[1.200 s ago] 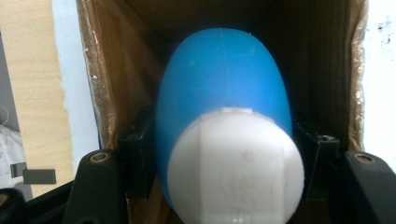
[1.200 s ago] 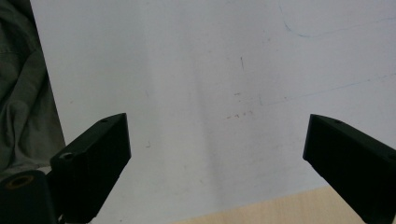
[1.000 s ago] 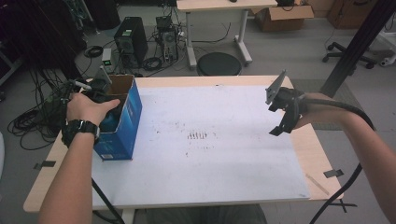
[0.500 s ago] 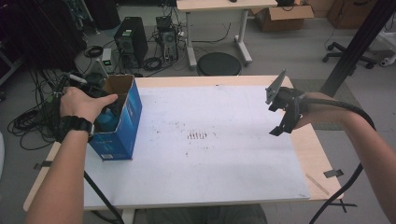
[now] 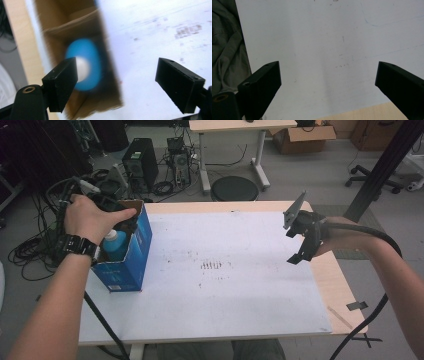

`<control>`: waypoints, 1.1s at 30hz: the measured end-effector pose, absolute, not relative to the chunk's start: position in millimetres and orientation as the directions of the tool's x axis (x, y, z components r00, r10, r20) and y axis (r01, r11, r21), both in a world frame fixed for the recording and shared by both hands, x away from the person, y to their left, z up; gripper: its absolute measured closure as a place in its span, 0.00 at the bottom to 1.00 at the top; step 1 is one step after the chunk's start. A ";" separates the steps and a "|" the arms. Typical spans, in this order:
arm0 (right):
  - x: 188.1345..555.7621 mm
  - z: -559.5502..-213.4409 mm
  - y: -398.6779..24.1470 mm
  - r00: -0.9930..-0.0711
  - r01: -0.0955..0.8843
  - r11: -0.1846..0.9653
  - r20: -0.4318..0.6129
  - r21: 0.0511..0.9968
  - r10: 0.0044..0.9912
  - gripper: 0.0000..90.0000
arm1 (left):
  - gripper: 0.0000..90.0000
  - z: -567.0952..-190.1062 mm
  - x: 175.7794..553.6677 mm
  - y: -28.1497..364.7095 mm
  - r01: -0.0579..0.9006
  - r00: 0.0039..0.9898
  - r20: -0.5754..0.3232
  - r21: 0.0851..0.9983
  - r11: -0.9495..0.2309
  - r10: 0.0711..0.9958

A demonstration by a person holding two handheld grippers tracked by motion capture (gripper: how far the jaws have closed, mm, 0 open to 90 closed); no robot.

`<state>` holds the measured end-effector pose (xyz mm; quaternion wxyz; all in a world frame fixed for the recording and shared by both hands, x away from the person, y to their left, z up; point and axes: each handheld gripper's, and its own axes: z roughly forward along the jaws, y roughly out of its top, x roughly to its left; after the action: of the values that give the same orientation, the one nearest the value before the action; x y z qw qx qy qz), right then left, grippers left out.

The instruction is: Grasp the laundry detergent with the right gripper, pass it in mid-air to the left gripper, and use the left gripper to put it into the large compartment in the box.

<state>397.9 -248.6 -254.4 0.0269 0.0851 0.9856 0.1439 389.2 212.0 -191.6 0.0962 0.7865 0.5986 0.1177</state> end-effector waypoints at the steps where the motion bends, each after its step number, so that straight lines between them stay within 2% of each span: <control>1: 398.4 -255.7 -247.6 -0.984 0.165 0.944 -0.023 0.286 0.179 0.07 | 0.19 -192.1 389.8 198.1 0.909 0.295 0.075 0.286 -0.304 0.953; 3: 398.4 -255.9 -247.2 -0.984 0.163 0.944 -0.023 0.287 0.177 0.07 | 0.19 -193.3 390.0 190.8 0.901 0.318 0.076 0.285 -0.326 0.945; 5: 398.5 -256.2 -246.1 -0.984 0.167 0.944 -0.016 0.286 0.179 0.07 | 0.17 -197.2 391.2 169.3 0.878 0.384 0.073 0.280 -0.388 0.920; 15: 398.1 -254.5 -240.6 -0.984 0.173 0.938 0.012 0.300 0.177 0.05 | 0.10 -213.6 396.5 115.1 0.815 0.521 0.030 0.281 -0.507 0.853; 23: 398.9 -255.4 -242.9 -0.983 0.182 0.937 0.020 0.298 0.185 0.05 | 0.05 -225.9 399.4 89.5 0.782 0.581 -0.001 0.279 -0.557 0.814; 33: 398.9 -257.2 -244.8 -0.983 0.183 0.938 0.022 0.293 0.185 0.05 | 0.05 -232.3 398.7 71.8 0.765 0.612 -0.018 0.269 -0.585 0.791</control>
<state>398.9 -244.8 -257.2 0.0027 0.0934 0.9845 0.1488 398.7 71.8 -232.3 0.1259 0.8888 0.4376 0.0520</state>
